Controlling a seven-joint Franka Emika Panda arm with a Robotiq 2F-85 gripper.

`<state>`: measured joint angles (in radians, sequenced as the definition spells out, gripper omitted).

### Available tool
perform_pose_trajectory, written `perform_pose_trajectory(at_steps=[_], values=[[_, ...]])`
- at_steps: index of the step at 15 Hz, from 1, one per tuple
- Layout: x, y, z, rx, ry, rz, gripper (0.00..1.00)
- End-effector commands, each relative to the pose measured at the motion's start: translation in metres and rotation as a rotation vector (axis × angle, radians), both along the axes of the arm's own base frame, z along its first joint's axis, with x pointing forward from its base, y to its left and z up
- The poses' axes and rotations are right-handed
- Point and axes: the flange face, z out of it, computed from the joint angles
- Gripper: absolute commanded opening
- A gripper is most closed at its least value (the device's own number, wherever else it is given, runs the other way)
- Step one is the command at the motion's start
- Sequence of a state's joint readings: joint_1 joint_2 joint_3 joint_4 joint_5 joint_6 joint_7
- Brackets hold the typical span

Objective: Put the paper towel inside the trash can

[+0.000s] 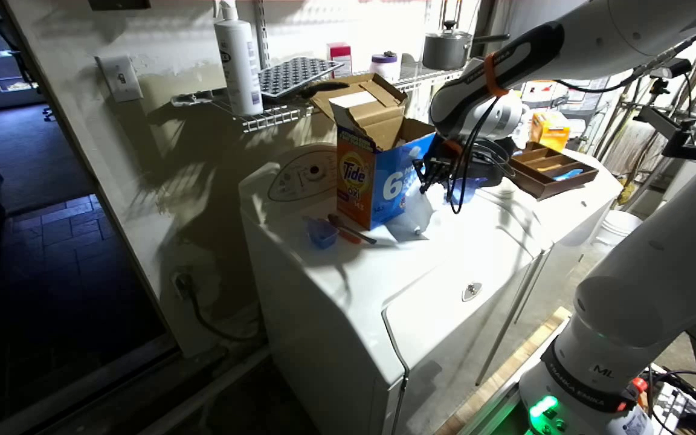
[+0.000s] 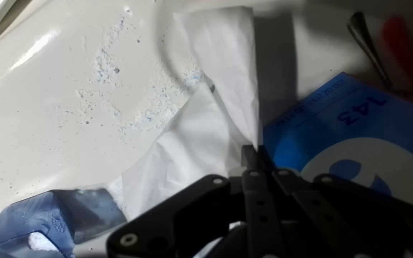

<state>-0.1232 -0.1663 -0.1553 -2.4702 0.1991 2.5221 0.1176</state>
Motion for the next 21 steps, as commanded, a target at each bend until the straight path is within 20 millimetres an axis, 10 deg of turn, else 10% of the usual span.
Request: perform_pose_trajectory(at_steps=[1,9,21], values=[[0.000,0.017,-0.002,0.051,0.014,0.010,0.00],[-0.006,0.021,0.010,0.058,0.016,0.014,0.00],[-0.001,0.019,-0.045,0.096,0.141,0.042,0.00]])
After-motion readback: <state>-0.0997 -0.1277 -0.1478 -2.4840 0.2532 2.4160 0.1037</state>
